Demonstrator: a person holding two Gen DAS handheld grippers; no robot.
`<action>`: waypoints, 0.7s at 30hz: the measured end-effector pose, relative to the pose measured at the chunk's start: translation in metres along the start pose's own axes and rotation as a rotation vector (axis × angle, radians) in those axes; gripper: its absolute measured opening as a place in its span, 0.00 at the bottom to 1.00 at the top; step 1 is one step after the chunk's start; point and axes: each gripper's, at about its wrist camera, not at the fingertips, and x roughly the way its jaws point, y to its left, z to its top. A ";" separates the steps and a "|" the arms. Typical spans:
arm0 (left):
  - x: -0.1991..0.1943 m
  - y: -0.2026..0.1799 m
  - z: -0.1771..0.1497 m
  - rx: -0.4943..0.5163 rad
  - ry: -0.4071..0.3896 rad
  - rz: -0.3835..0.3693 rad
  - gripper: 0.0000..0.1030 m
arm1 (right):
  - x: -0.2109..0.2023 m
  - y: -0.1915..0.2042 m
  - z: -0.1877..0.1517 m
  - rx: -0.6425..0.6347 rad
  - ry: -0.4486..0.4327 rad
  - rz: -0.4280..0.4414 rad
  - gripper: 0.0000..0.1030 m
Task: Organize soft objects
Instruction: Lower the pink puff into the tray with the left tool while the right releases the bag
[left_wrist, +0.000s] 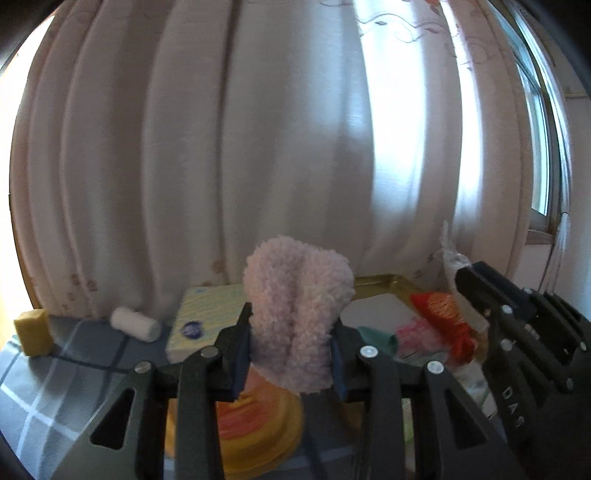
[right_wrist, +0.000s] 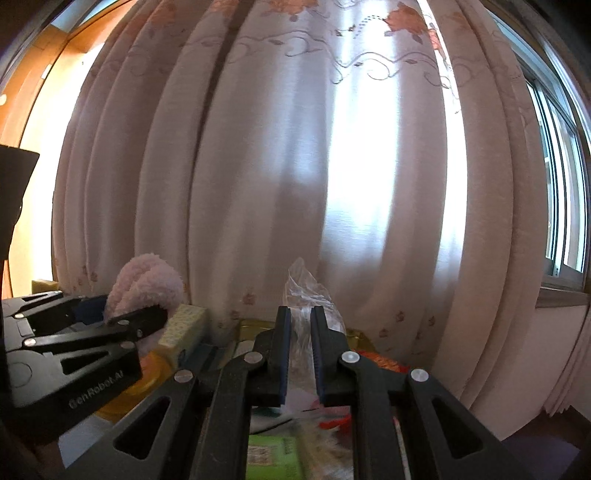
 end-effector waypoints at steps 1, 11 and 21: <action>0.003 -0.005 0.002 0.002 0.003 -0.006 0.34 | 0.002 -0.003 0.001 -0.006 0.001 -0.005 0.12; 0.036 -0.048 0.011 0.016 0.048 -0.042 0.34 | 0.033 -0.039 0.008 0.054 0.082 -0.011 0.12; 0.068 -0.061 0.006 0.025 0.137 -0.057 0.34 | 0.079 -0.057 0.017 0.095 0.236 0.030 0.12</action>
